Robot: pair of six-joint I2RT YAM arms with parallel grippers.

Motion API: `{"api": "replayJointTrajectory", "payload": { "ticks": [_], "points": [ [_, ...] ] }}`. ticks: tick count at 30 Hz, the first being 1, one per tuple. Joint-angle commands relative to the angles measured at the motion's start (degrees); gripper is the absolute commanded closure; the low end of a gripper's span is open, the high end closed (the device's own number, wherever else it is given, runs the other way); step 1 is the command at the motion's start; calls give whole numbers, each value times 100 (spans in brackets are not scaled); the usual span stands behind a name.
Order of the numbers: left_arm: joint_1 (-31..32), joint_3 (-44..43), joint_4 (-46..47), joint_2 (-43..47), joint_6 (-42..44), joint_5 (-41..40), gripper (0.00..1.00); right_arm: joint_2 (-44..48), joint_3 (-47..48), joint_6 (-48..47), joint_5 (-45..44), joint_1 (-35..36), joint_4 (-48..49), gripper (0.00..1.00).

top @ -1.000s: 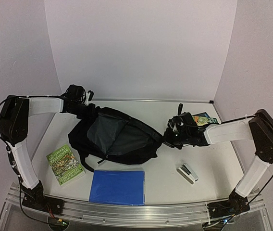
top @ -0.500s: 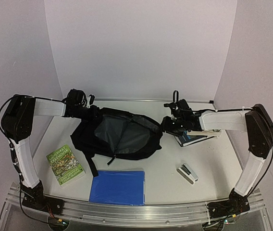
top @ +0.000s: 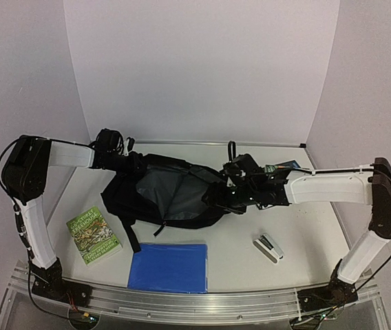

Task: Pack the student bag
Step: Adjust the student bag at the center of the board.

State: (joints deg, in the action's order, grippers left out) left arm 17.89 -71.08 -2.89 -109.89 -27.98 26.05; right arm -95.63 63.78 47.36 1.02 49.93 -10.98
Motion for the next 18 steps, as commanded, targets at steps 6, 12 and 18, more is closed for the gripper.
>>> {"api": "replayJointTrajectory", "payload": {
  "ticks": [6,12,18],
  "points": [
    [-40,-11,-42,611,-143,122,67,-334,340,93,138,267,453,32],
    [-38,657,218,1612,-668,315,33,-662,600,-381,510,294,908,41],
    [2,1367,563,2326,-1183,744,18,-1360,1342,-633,667,298,963,43]
  ]
}}
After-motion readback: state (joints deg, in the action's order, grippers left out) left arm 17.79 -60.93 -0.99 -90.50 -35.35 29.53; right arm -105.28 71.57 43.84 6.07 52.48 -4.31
